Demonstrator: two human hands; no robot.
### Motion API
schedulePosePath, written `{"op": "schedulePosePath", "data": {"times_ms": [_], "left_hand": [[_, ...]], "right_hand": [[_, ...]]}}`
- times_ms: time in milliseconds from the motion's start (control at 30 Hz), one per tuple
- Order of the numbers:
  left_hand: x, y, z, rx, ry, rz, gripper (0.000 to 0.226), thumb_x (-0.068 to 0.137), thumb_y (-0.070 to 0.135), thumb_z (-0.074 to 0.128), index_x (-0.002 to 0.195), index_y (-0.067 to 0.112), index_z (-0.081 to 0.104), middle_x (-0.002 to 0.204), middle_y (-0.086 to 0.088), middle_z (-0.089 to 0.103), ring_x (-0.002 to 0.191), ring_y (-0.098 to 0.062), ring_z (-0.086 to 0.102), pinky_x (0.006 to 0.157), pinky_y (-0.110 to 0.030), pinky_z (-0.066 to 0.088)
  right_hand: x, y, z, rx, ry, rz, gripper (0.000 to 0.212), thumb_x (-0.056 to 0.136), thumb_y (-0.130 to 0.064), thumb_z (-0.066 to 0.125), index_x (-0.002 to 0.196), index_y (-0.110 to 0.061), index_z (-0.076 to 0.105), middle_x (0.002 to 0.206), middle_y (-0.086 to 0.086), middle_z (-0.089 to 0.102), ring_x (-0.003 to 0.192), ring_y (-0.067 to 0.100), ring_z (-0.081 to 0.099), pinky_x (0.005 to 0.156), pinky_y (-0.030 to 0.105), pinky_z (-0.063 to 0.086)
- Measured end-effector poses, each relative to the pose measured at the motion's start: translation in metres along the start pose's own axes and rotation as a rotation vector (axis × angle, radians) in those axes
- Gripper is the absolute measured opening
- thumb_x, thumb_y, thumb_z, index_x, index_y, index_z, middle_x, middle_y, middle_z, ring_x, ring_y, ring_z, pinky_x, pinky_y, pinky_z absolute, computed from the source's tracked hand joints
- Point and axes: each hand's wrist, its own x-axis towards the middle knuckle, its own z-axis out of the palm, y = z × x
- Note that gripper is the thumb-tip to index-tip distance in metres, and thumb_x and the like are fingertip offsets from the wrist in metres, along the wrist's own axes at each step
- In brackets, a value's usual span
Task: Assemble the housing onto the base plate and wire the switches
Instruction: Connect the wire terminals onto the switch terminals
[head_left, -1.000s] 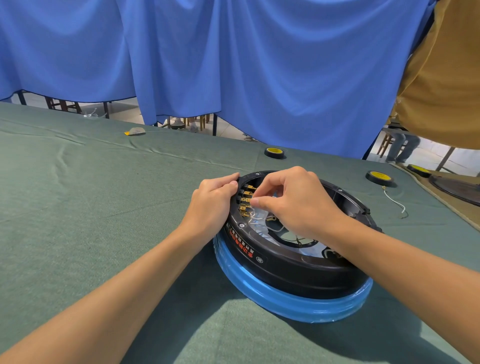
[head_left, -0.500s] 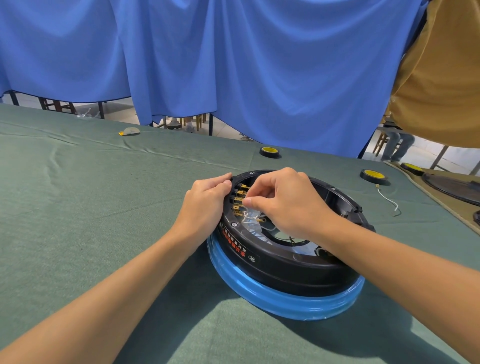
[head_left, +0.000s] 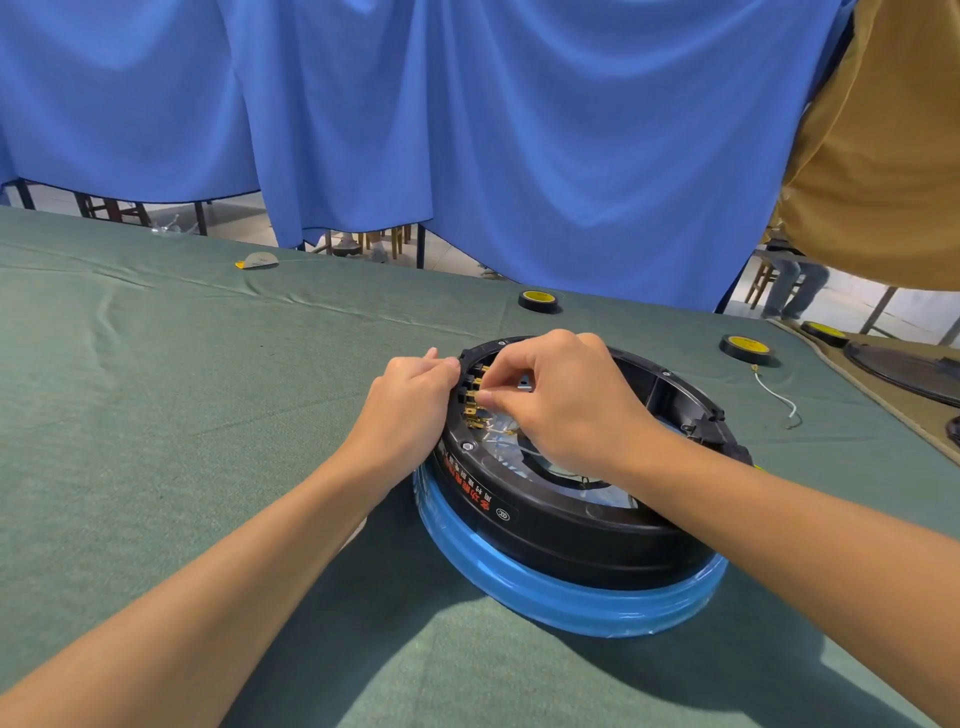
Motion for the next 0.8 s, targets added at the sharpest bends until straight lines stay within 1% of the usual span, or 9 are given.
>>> {"op": "schedulePosePath", "data": {"times_ms": [67, 200, 267, 400, 500, 533, 667, 733, 800], "left_hand": [[-0.003, 0.002, -0.001, -0.001, -0.013, 0.008, 0.057, 0.074, 0.037, 0.042, 0.090, -0.012, 0.067, 0.138, -0.014, 0.056, 0.141, -0.005, 0.034, 0.095, -0.026, 0.029], [-0.002, 0.002, -0.001, 0.025, -0.001, 0.006, 0.035, 0.094, 0.027, 0.049, 0.099, 0.002, 0.073, 0.148, -0.013, 0.046, 0.143, -0.010, 0.031, 0.108, -0.030, 0.027], [-0.002, 0.003, 0.001, 0.002, 0.009, -0.002, 0.043, 0.084, 0.034, 0.049, 0.099, 0.002, 0.073, 0.147, -0.012, 0.048, 0.143, -0.010, 0.032, 0.111, -0.031, 0.028], [-0.007, 0.005, 0.005, -0.063, 0.098, -0.036, 0.052, 0.071, 0.038, 0.047, 0.084, -0.007, 0.070, 0.103, -0.009, 0.071, 0.122, -0.018, 0.057, 0.100, -0.037, 0.043], [-0.009, 0.007, 0.001, -0.048, 0.238, 0.039, 0.048, 0.071, 0.031, 0.058, 0.112, 0.010, 0.073, 0.114, -0.002, 0.071, 0.114, -0.016, 0.062, 0.102, -0.037, 0.046], [-0.008, 0.009, -0.001, -0.071, 0.275, 0.064, 0.047, 0.074, 0.024, 0.064, 0.120, 0.013, 0.070, 0.120, -0.001, 0.069, 0.115, -0.012, 0.062, 0.104, -0.036, 0.046], [-0.007, 0.013, -0.003, -0.098, 0.264, 0.160, 0.047, 0.083, 0.002, 0.067, 0.127, 0.020, 0.065, 0.129, 0.006, 0.064, 0.118, 0.000, 0.057, 0.100, -0.024, 0.045], [-0.008, 0.015, 0.001, -0.062, 0.211, 0.185, 0.050, 0.084, -0.002, 0.065, 0.128, 0.022, 0.064, 0.132, 0.006, 0.063, 0.121, -0.004, 0.056, 0.105, -0.028, 0.044], [-0.010, 0.015, 0.005, -0.019, 0.150, 0.214, 0.056, 0.083, -0.011, 0.058, 0.126, 0.023, 0.065, 0.134, 0.011, 0.060, 0.124, -0.002, 0.054, 0.105, -0.021, 0.040]], "right_hand": [[0.000, -0.001, 0.000, 0.005, 0.001, -0.004, 0.007, 0.085, -0.029, 0.072, 0.084, -0.023, 0.077, 0.077, -0.006, 0.072, 0.071, 0.012, 0.057, 0.073, 0.040, 0.052], [0.002, -0.002, 0.000, 0.040, -0.010, -0.017, 0.007, 0.085, -0.026, 0.073, 0.084, -0.022, 0.078, 0.077, -0.005, 0.072, 0.067, 0.006, 0.056, 0.072, 0.035, 0.052], [0.002, -0.001, 0.001, 0.022, -0.014, -0.019, 0.007, 0.085, -0.027, 0.072, 0.084, -0.023, 0.077, 0.076, -0.006, 0.071, 0.063, 0.005, 0.050, 0.070, 0.033, 0.050], [0.001, -0.002, -0.001, -0.046, -0.055, -0.042, 0.008, 0.088, -0.030, 0.068, 0.088, -0.025, 0.073, 0.078, -0.009, 0.066, 0.070, 0.009, 0.051, 0.072, 0.034, 0.048], [0.000, -0.002, -0.013, -0.108, -0.116, -0.081, 0.010, 0.089, -0.033, 0.065, 0.090, -0.026, 0.073, 0.084, -0.011, 0.067, 0.079, 0.008, 0.057, 0.076, 0.034, 0.051], [-0.001, 0.001, -0.020, -0.092, -0.110, -0.092, 0.011, 0.089, -0.033, 0.066, 0.088, -0.025, 0.074, 0.082, -0.012, 0.066, 0.075, 0.005, 0.057, 0.072, 0.026, 0.049], [-0.004, 0.040, -0.057, 0.000, 0.124, 0.023, 0.013, 0.086, -0.026, 0.068, 0.076, -0.023, 0.074, 0.069, -0.020, 0.064, 0.075, -0.003, 0.058, 0.065, 0.004, 0.038], [-0.007, 0.077, -0.069, -0.018, 0.287, 0.175, 0.014, 0.086, -0.025, 0.067, 0.074, -0.024, 0.073, 0.069, -0.019, 0.066, 0.073, 0.001, 0.060, 0.068, 0.008, 0.041], [-0.011, 0.122, -0.075, -0.031, 0.403, 0.375, 0.014, 0.087, -0.023, 0.065, 0.077, -0.020, 0.074, 0.075, -0.006, 0.071, 0.077, 0.013, 0.064, 0.077, 0.026, 0.045]]}}
